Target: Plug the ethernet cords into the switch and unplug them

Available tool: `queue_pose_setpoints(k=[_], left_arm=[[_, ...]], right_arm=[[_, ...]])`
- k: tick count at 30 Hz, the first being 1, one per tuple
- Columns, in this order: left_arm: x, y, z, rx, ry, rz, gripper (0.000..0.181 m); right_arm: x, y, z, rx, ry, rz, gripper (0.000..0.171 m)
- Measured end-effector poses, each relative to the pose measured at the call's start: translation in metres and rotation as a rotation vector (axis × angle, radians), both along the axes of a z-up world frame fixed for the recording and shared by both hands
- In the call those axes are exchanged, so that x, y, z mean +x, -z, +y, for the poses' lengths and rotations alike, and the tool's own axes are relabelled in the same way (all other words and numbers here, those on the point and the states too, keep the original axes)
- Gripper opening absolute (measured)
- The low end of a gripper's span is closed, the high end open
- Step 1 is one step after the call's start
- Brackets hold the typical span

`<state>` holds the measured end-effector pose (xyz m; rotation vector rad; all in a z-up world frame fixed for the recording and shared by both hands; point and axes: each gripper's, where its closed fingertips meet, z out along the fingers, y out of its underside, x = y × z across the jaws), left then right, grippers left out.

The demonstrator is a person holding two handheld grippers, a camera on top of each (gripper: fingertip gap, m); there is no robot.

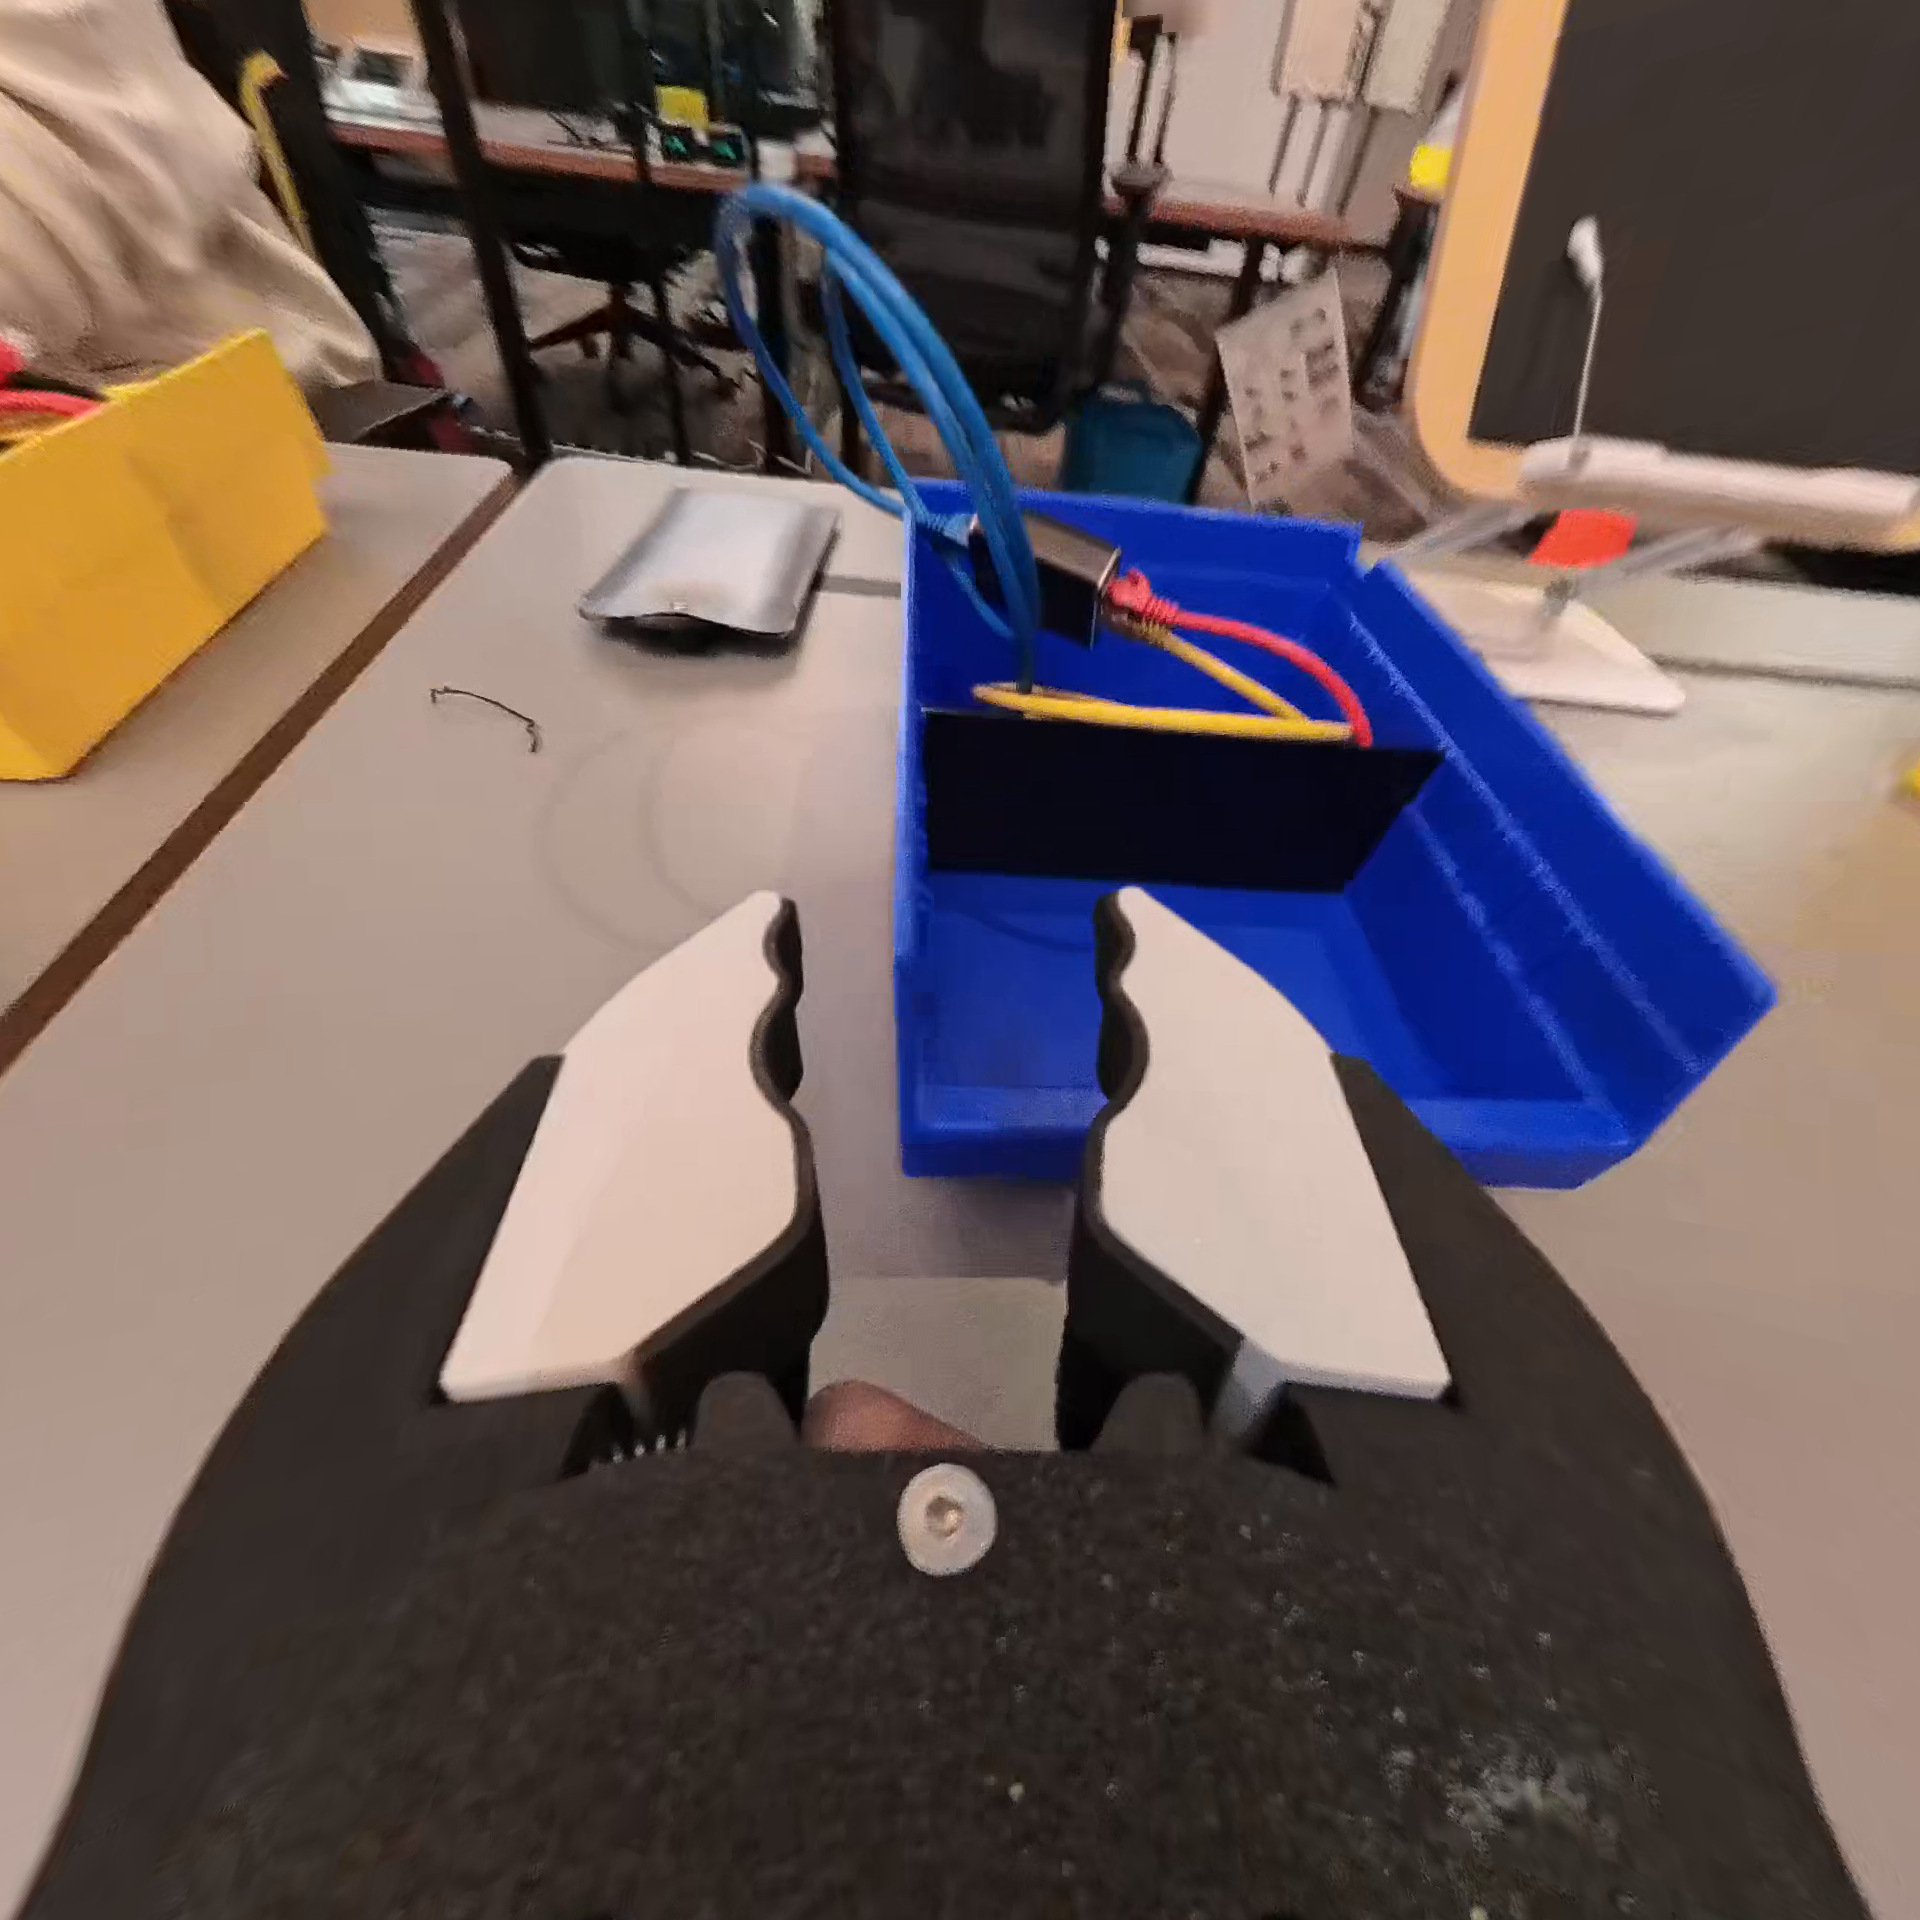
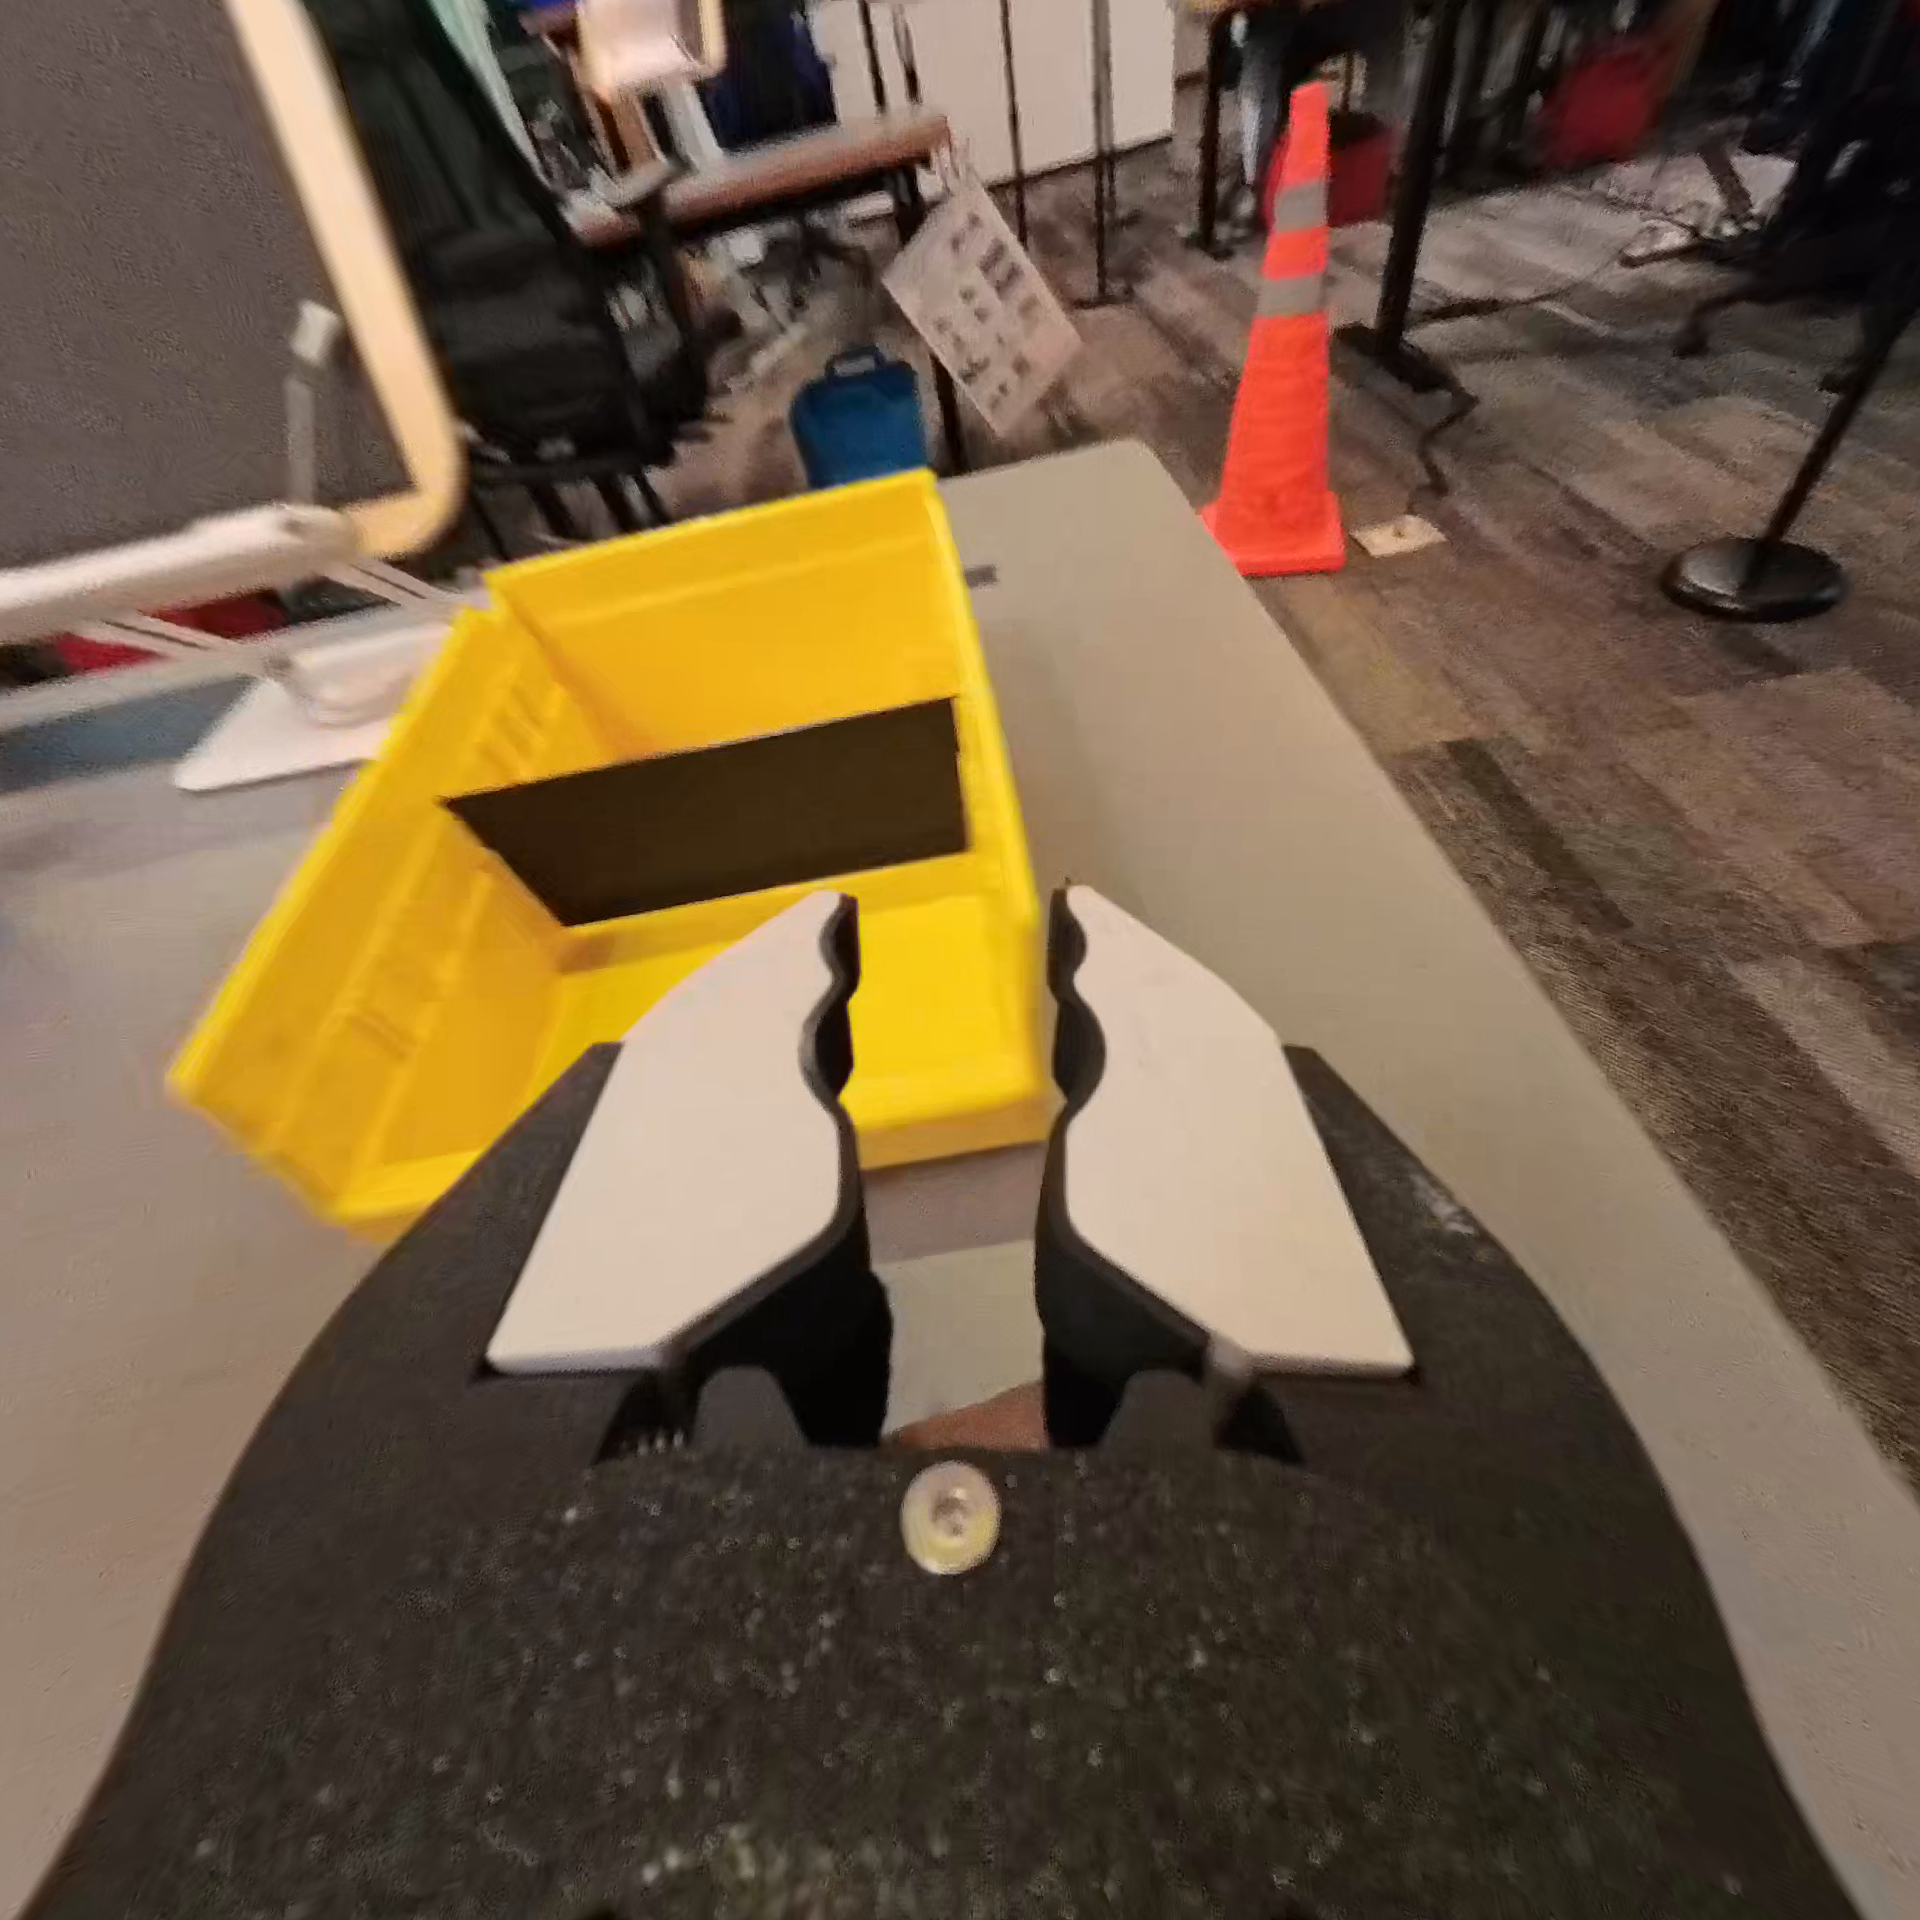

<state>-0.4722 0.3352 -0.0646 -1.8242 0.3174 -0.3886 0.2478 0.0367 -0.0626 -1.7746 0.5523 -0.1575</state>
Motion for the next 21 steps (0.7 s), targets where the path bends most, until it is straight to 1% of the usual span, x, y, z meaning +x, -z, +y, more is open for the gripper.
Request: queue_pose_setpoints(k=[1,3,6,8,9,11,12,16,21], left_arm=[[0.002,-0.005,-0.009,-0.001,-0.021,-0.036,0.051],[0.018,0.002,-0.030,-0.060,-0.010,-0.109,0.049],[0.055,0.032,-0.063,-0.157,0.027,-0.171,0.040],[0.074,0.051,-0.079,-0.173,0.006,-0.196,0.029],[0.083,0.054,-0.084,-0.201,0.010,-0.204,0.026],[0.105,0.043,-0.087,-0.184,0.115,-0.223,0.026],[0.112,0.041,-0.087,-0.172,0.150,-0.204,0.027],[0.116,0.057,-0.088,-0.193,0.183,-0.044,0.030],[0.119,0.060,-0.097,-0.209,0.213,-0.035,0.030]], right_arm=[[-0.019,-0.006,0.003,0.044,-0.036,0.013,0.035],[-0.055,-0.002,0.009,0.070,-0.075,0.019,0.037],[-0.106,0.028,0.020,0.030,-0.179,0.063,0.038],[-0.121,0.044,0.025,0.016,-0.196,0.121,0.034],[-0.124,0.050,0.028,0.005,-0.199,0.170,0.034],[-0.131,0.055,0.038,0.016,-0.236,0.239,0.035],[-0.135,0.056,0.043,0.015,-0.259,0.257,0.034],[-0.152,0.065,0.054,-0.026,-0.310,0.237,0.033],[-0.165,0.067,0.052,-0.043,-0.350,0.218,0.033]])
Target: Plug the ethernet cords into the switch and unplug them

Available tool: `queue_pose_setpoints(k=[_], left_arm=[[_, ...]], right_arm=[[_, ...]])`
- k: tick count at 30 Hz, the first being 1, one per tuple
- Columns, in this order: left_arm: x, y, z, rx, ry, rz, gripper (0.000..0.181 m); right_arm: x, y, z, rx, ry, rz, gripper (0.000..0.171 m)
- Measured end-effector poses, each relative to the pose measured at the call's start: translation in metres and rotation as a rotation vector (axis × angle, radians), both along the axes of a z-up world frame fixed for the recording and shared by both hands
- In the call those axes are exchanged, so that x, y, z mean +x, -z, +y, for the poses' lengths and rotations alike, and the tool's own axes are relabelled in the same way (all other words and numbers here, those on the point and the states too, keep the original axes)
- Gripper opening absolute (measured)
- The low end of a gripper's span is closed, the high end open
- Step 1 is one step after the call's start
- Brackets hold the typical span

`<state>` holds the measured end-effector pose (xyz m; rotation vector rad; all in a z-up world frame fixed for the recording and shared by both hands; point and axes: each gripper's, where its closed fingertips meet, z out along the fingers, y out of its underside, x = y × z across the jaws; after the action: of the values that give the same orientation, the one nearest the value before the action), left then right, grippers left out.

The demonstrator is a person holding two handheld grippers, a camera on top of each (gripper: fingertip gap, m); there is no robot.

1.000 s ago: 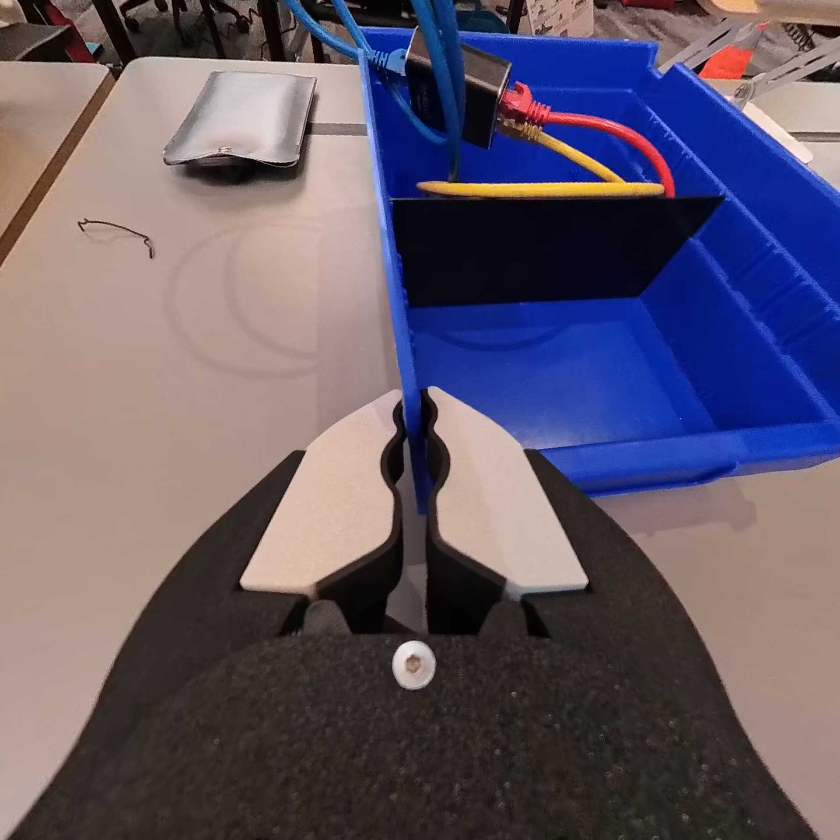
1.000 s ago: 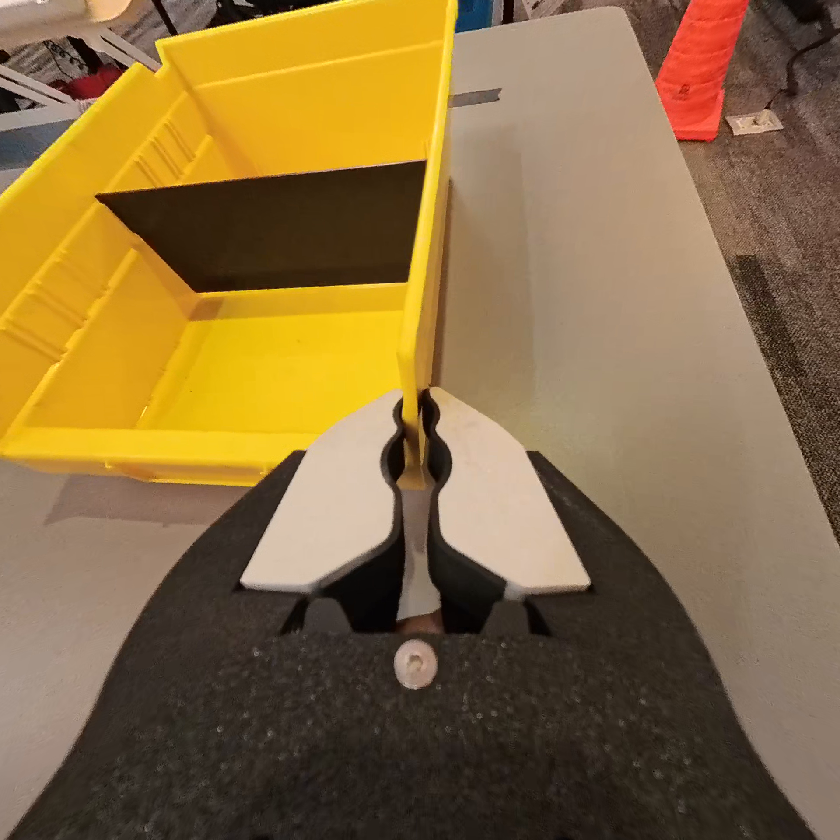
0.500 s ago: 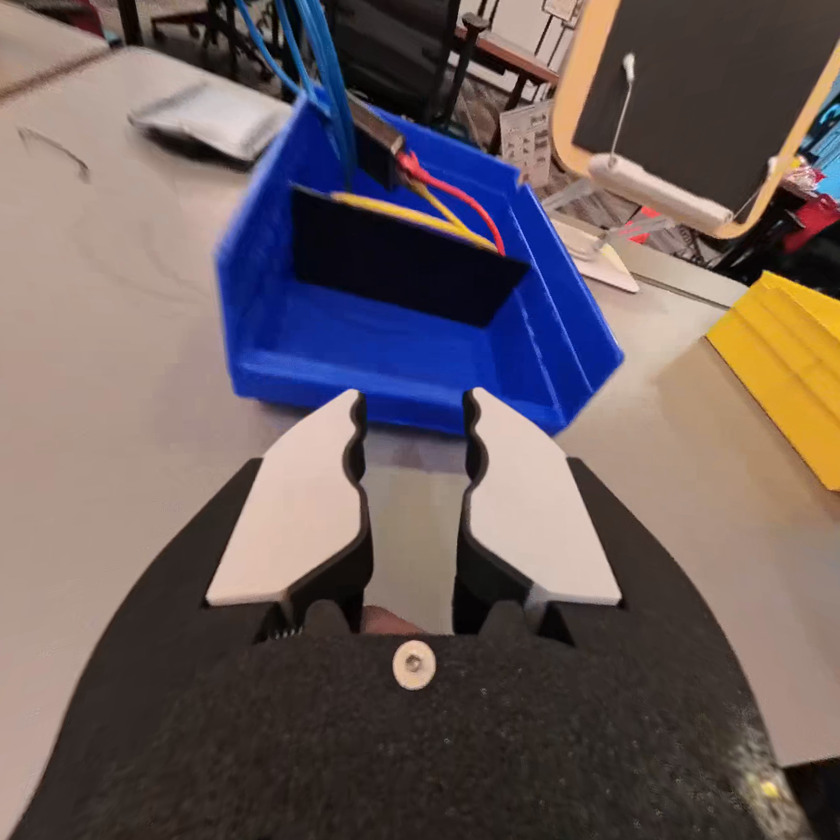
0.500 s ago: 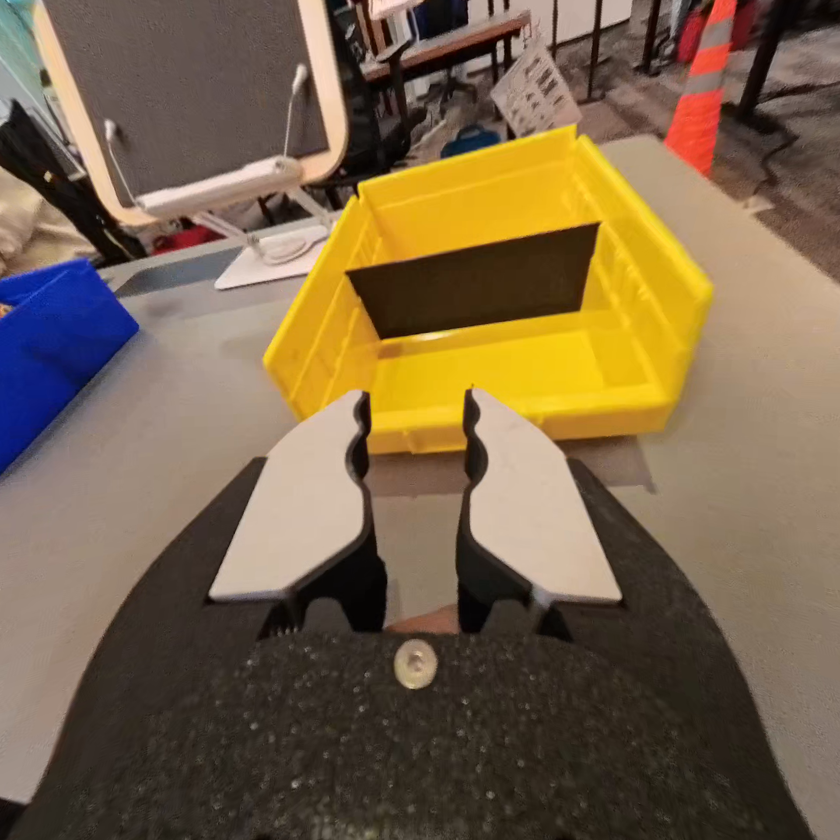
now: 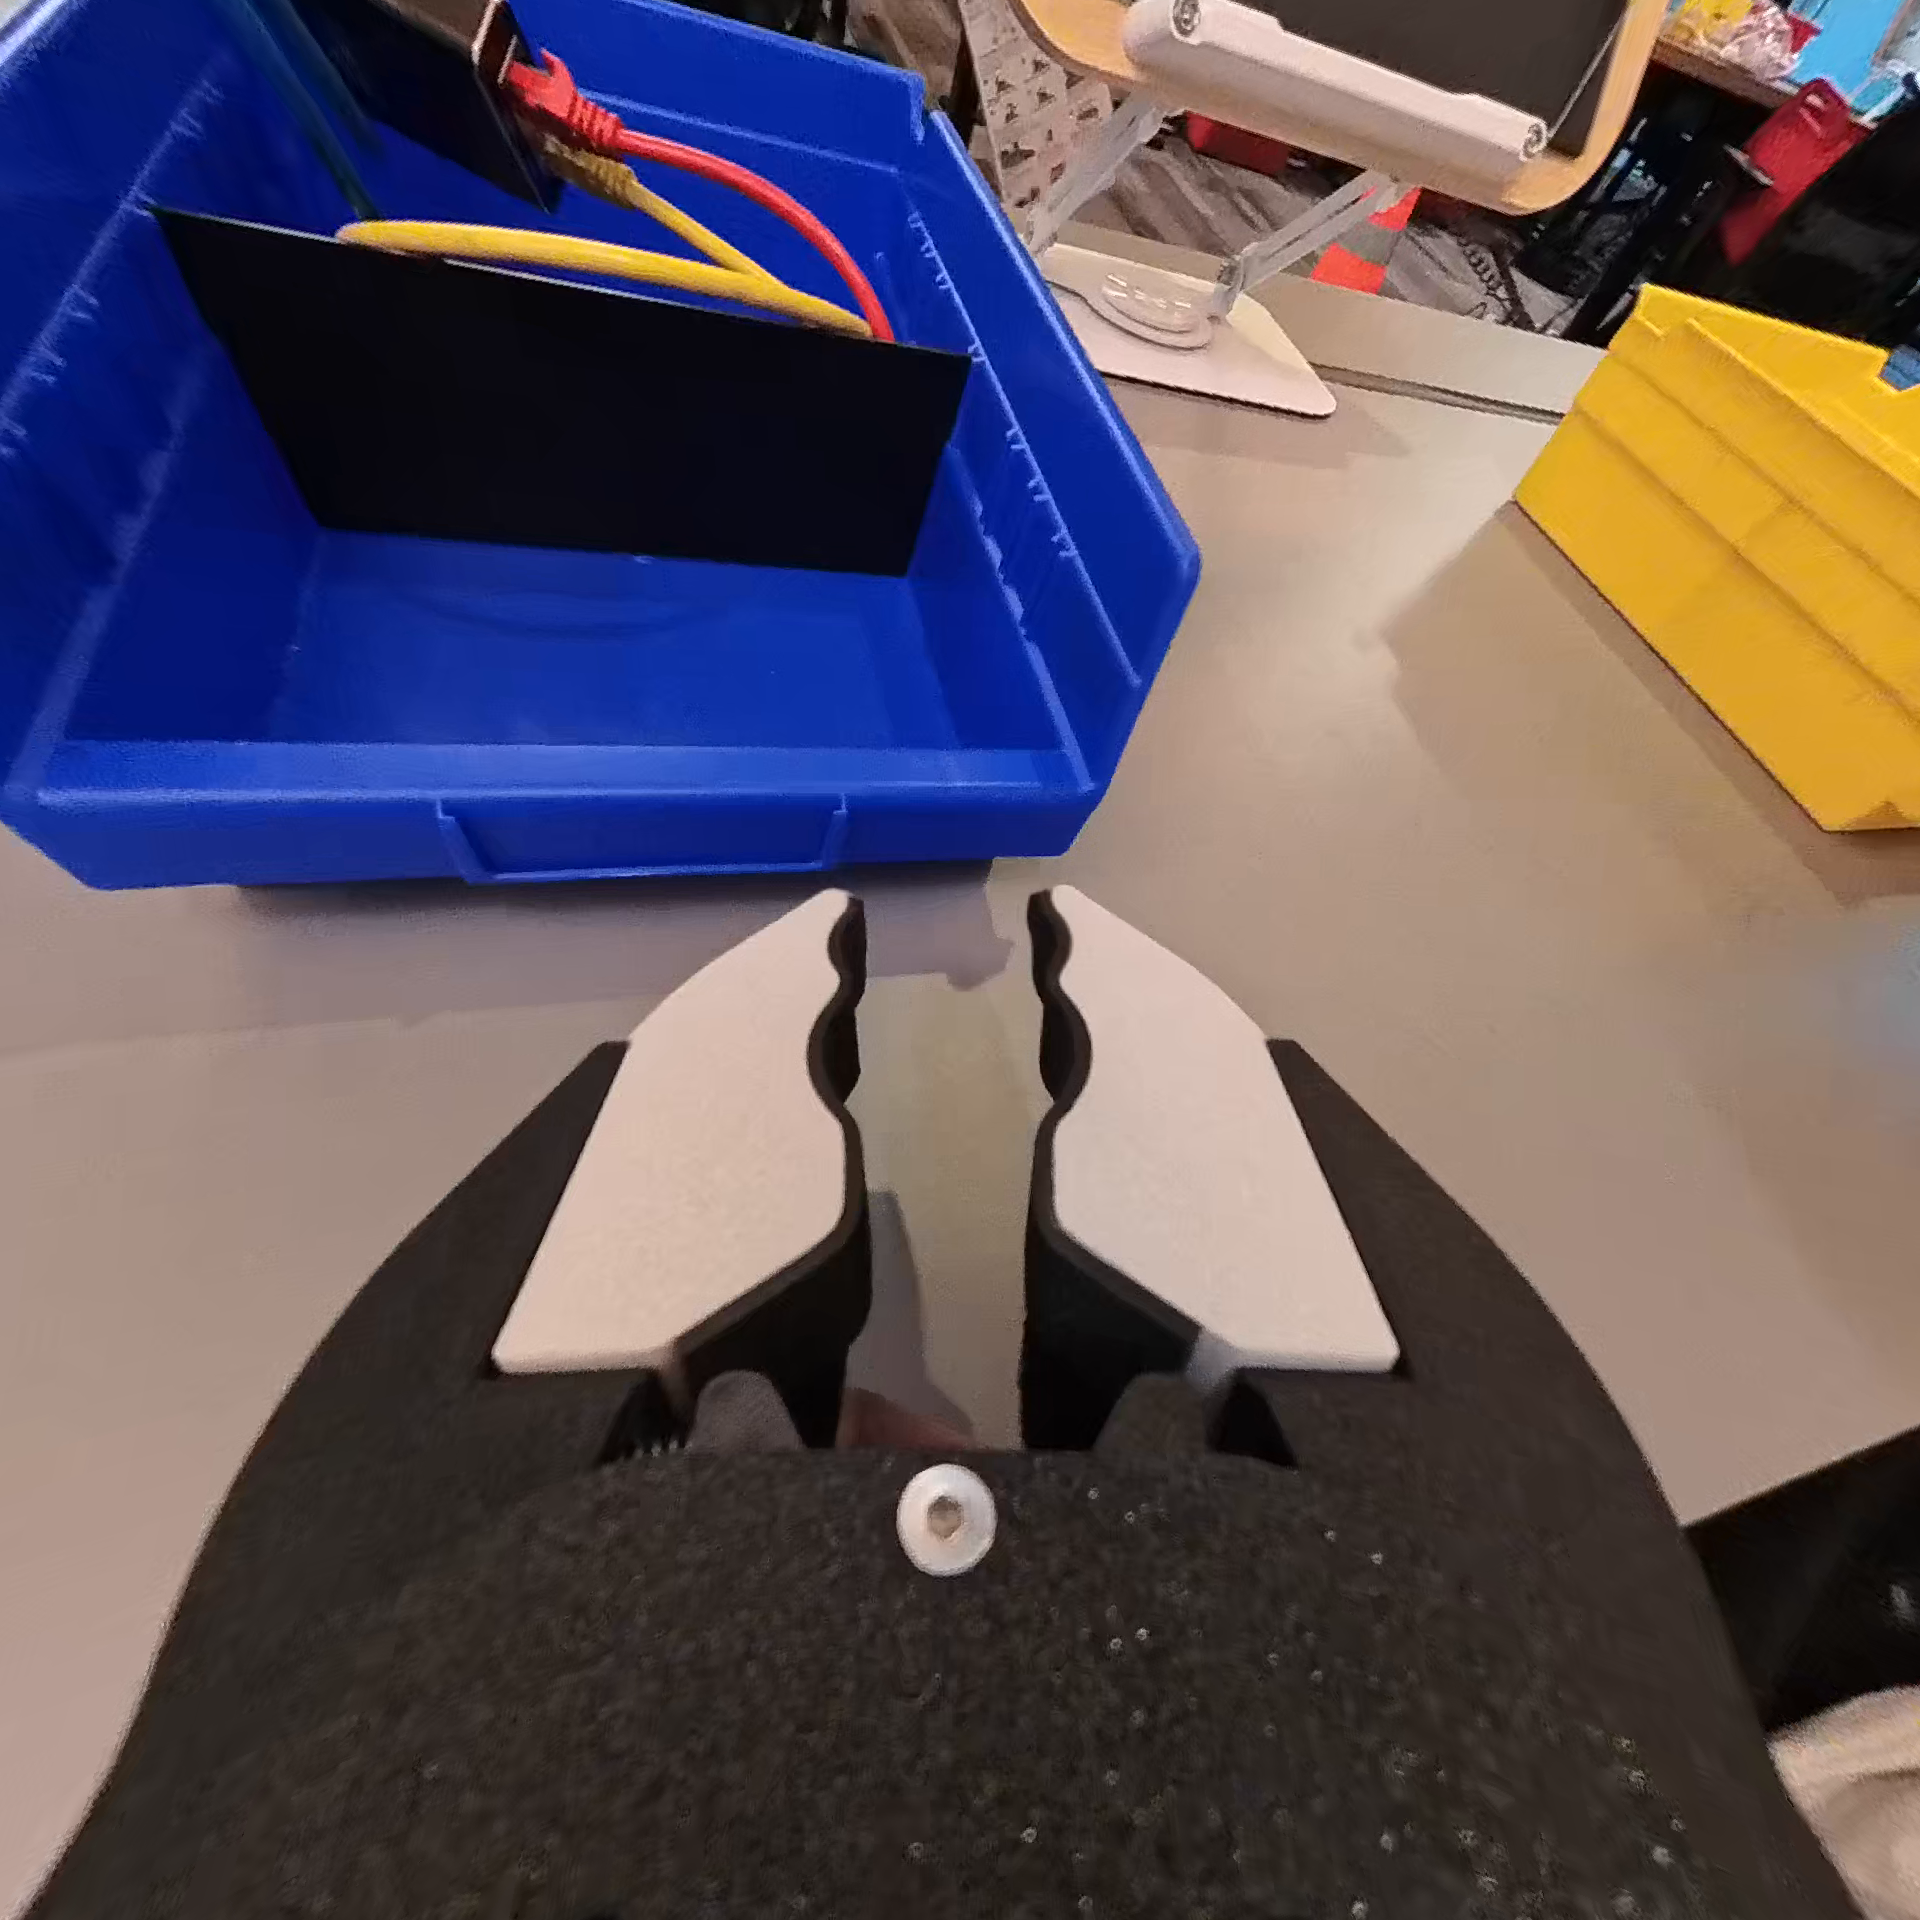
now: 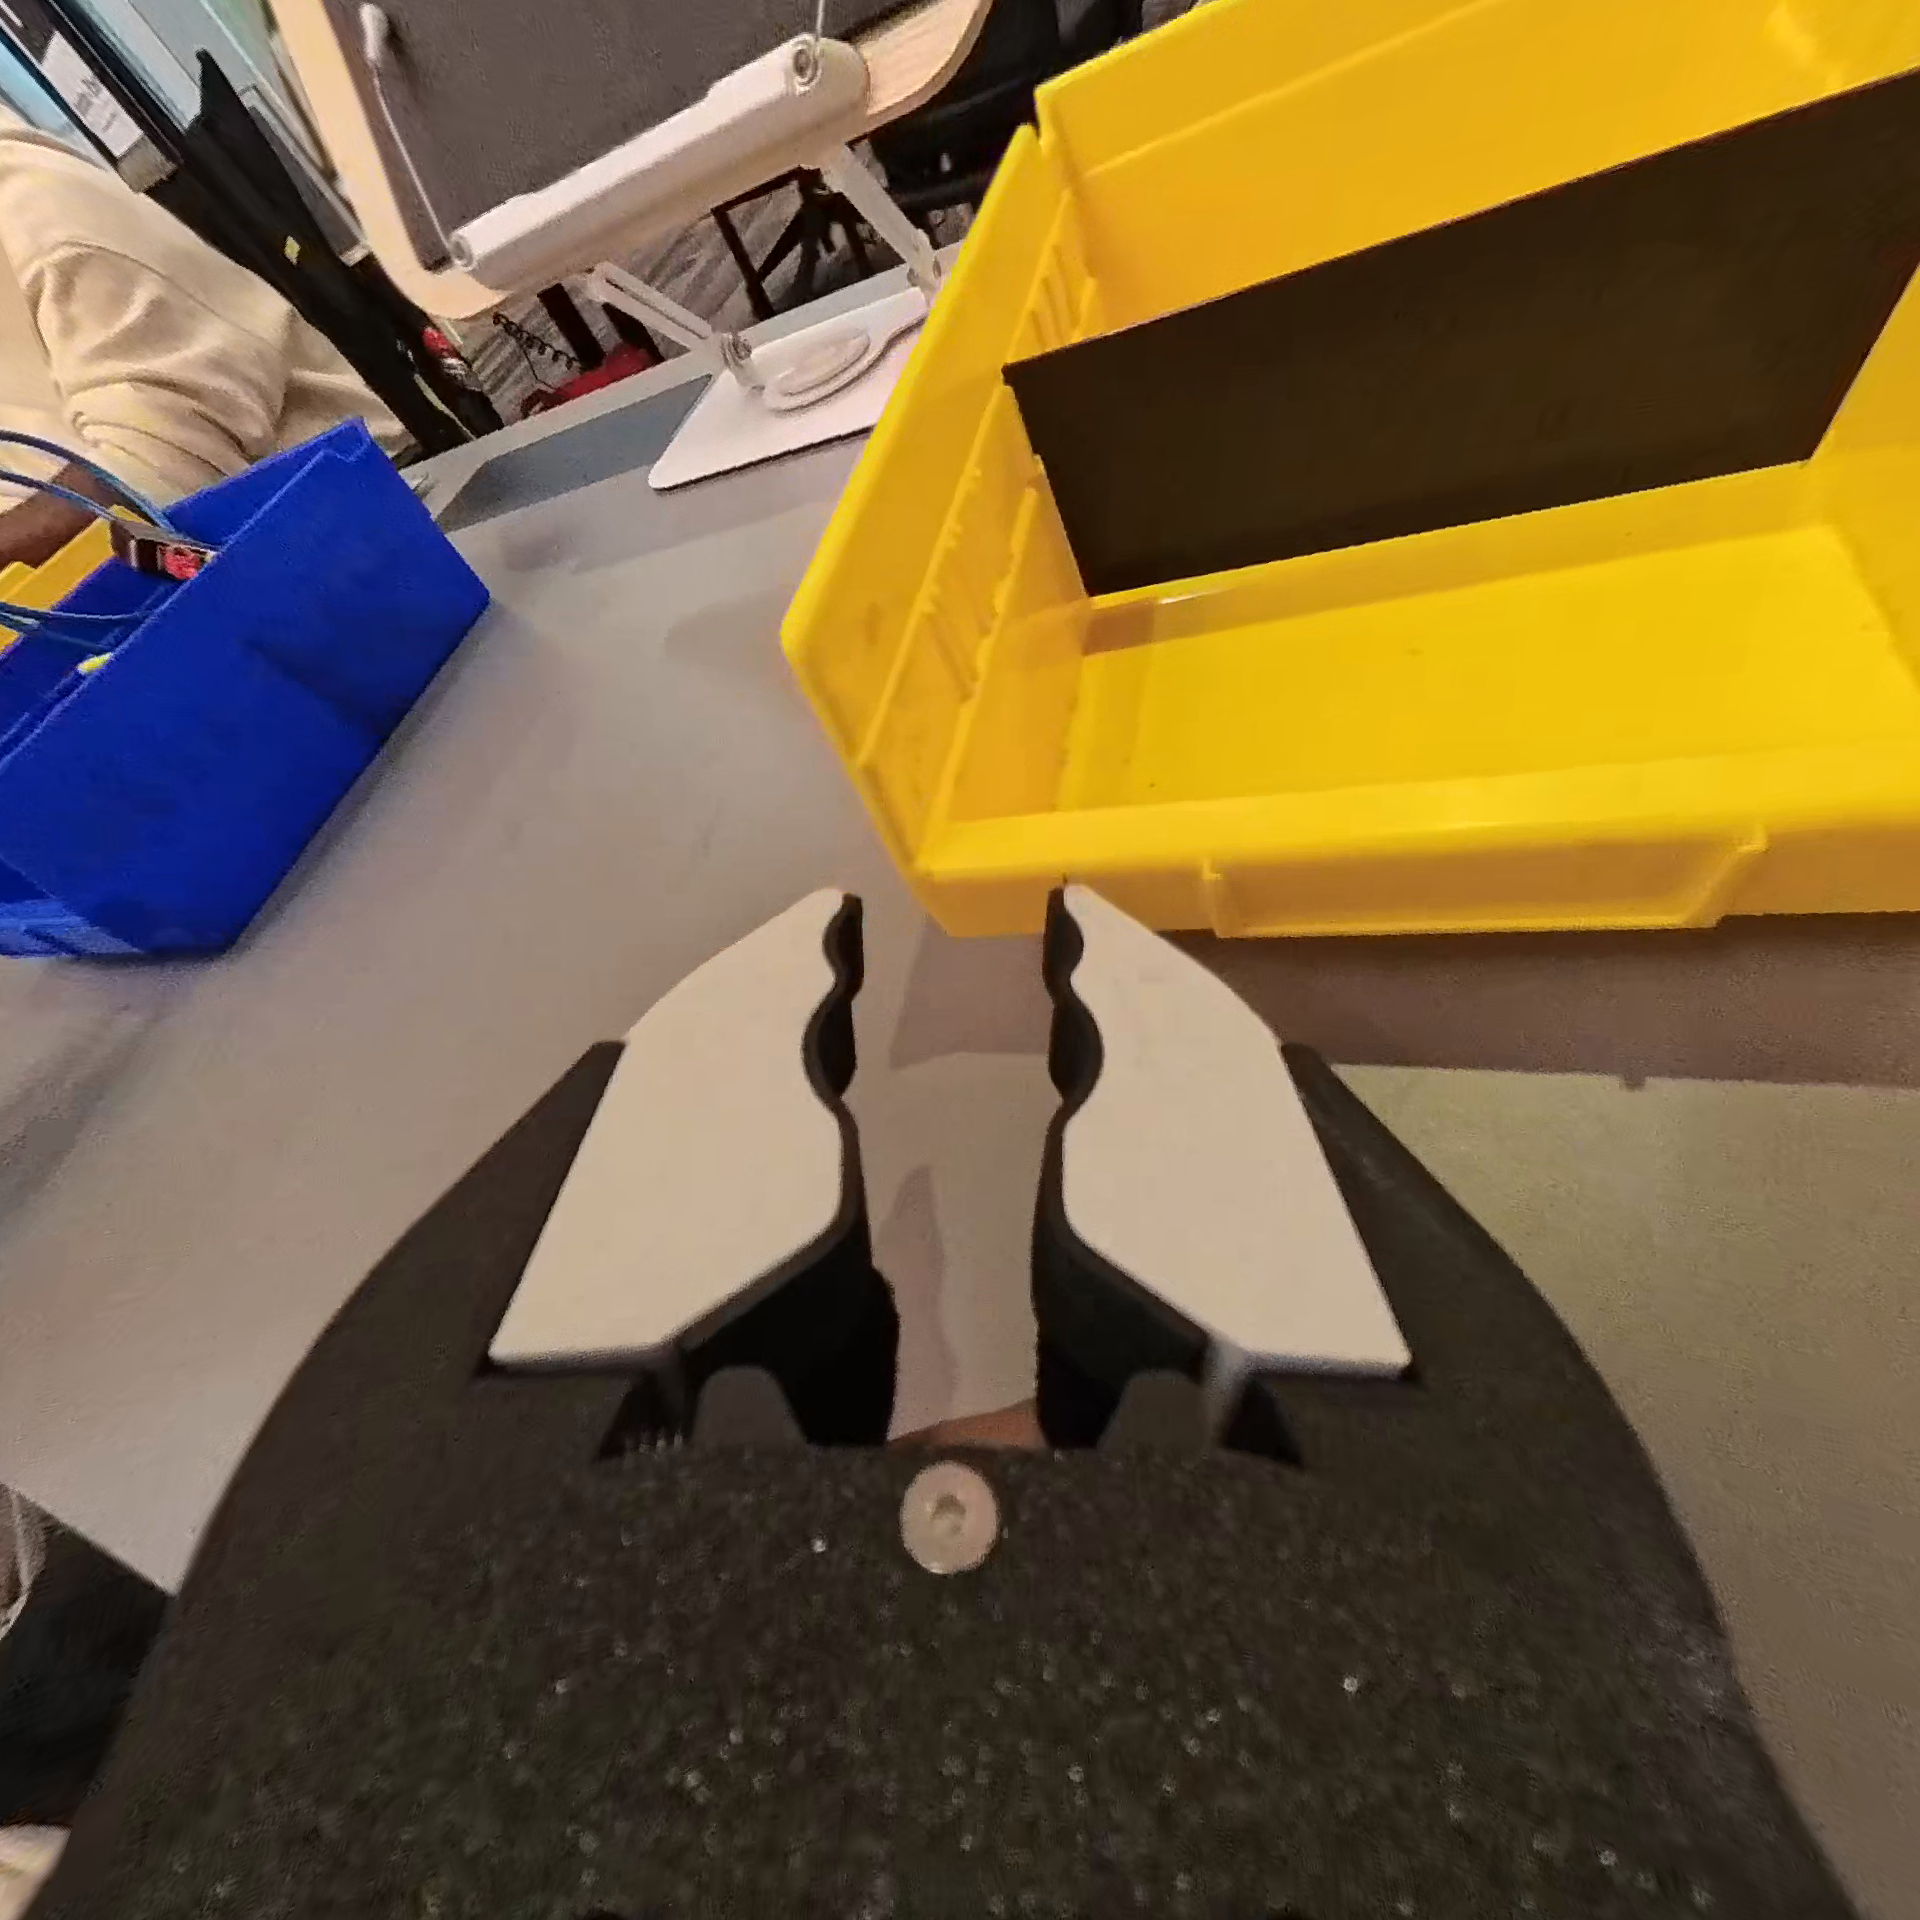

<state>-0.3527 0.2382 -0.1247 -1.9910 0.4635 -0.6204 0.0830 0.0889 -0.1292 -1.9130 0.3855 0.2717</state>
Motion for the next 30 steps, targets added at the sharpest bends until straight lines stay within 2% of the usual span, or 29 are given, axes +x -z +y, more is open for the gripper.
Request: queue_pose_setpoints(k=[4,6,9,10,12,16,18,21,24,27,30], left_arm=[[0.013,0.002,-0.007,0.012,0.110,0.025,0.031],[0.023,0.000,-0.013,0.023,0.178,0.031,0.038],[0.035,-0.023,-0.019,0.081,0.261,-0.066,0.037],[0.033,-0.032,-0.014,0.091,0.256,-0.073,0.032],[0.029,-0.051,0.004,0.131,0.289,-0.015,0.038],[0.013,-0.094,0.079,0.304,0.390,0.343,0.044],[0.009,-0.103,0.126,0.364,0.445,0.562,0.042],[0.005,-0.093,0.190,0.364,0.559,0.941,0.042],[0.005,-0.078,0.240,0.476,0.720,1.325,0.047],[0.002,-0.055,0.270,0.472,0.883,1.589,0.050],[0.006,-0.036,0.281,0.391,0.989,1.728,0.055]], right_arm=[[0.001,0.002,-0.002,-0.018,-0.003,-0.025,0.032],[0.002,0.003,-0.002,-0.021,-0.002,-0.023,0.031],[0.001,0.006,-0.001,-0.034,-0.009,-0.043,0.031],[0.001,0.007,0.000,-0.043,-0.013,-0.052,0.031],[-0.001,0.008,0.000,-0.047,-0.022,-0.063,0.031],[-0.006,0.010,0.001,-0.046,-0.044,-0.043,0.031],[-0.008,0.010,0.002,-0.045,-0.055,-0.025,0.032],[-0.011,0.012,0.003,-0.057,-0.071,-0.023,0.032],[-0.014,0.015,0.004,-0.074,-0.083,-0.040,0.032],[-0.017,0.016,0.004,-0.083,-0.095,-0.060,0.032],[-0.019,0.018,0.005,-0.092,-0.104,-0.075,0.032]])
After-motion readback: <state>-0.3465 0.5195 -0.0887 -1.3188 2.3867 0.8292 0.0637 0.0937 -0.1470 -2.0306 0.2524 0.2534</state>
